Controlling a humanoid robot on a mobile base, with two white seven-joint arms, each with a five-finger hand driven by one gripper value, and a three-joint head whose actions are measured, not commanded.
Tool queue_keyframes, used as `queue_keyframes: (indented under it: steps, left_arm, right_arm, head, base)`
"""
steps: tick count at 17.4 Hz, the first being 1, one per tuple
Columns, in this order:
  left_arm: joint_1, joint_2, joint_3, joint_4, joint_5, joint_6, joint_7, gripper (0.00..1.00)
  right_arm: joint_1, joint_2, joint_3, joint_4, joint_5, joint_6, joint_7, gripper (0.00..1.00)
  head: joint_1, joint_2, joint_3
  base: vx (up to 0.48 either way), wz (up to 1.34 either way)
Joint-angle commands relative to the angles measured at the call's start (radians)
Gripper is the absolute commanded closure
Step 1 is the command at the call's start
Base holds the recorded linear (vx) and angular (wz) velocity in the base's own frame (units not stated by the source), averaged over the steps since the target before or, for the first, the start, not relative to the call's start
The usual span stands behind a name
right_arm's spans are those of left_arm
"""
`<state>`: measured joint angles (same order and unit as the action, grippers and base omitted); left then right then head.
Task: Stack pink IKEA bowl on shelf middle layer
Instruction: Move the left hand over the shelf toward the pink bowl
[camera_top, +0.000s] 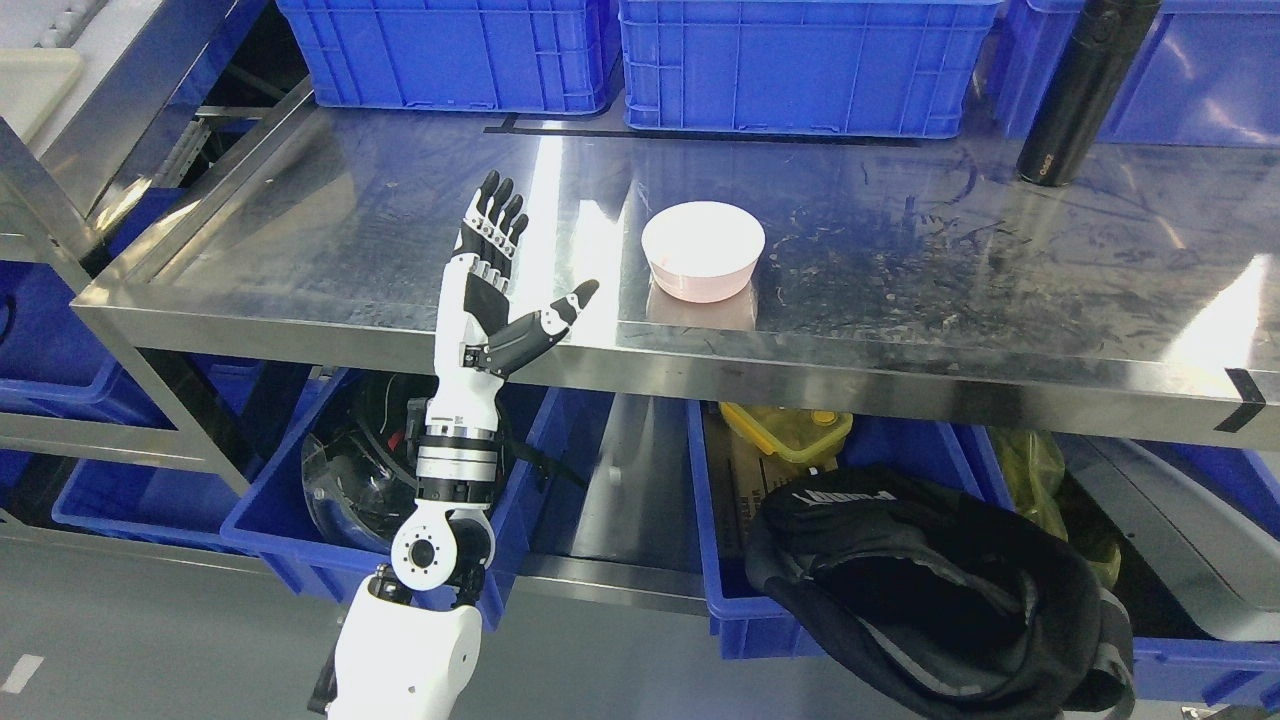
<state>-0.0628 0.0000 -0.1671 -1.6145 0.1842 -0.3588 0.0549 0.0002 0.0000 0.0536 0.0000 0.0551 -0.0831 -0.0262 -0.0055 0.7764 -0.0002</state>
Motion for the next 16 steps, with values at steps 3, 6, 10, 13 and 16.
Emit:
queue_keyframes:
  steps: [3, 6, 10, 13, 16]
  left_arm:
    - [-0.081, 0.040, 0.007, 0.001, 0.000, -0.017, -0.006, 0.00]
    - [-0.207, 0.181, 0.023, 0.001, -0.049, -0.009, -0.183, 0.00]
    - [-0.327, 0.224, 0.023, 0.001, -0.452, 0.095, -0.627, 0.01]
    - [-0.394, 0.236, 0.015, 0.001, -0.534, 0.139, -0.721, 0.03]
    - [-0.474, 0.265, -0.003, 0.001, -0.710, 0.144, -0.763, 0.03]
  right_arm:
    - [0.023, -0.017, -0.001, -0.017, 0.000, 0.000, 0.000, 0.00]
    - [0.023, -0.017, 0.000, -0.017, 0.000, 0.000, 0.000, 0.00]
    - [0.023, -0.017, 0.000, -0.017, 0.000, 0.000, 0.000, 0.00]
    - [0.023, -0.017, -0.001, -0.017, 0.000, 0.000, 0.000, 0.00]
    - [0.023, -0.017, 0.000, -0.017, 0.000, 0.000, 0.000, 0.00]
  head:
    - [0.0000, 0.000, 0.000]
    - [0.0000, 0.000, 0.000]
    - [0.0000, 0.000, 0.000]
    - [0.0000, 0.000, 0.000]
    - [0.0000, 0.000, 0.000]
  base:
    - [0.000, 0.00]
    - [0.000, 0.00]
    - [0.000, 0.00]
    - [0.000, 0.00]
    - [0.000, 0.00]
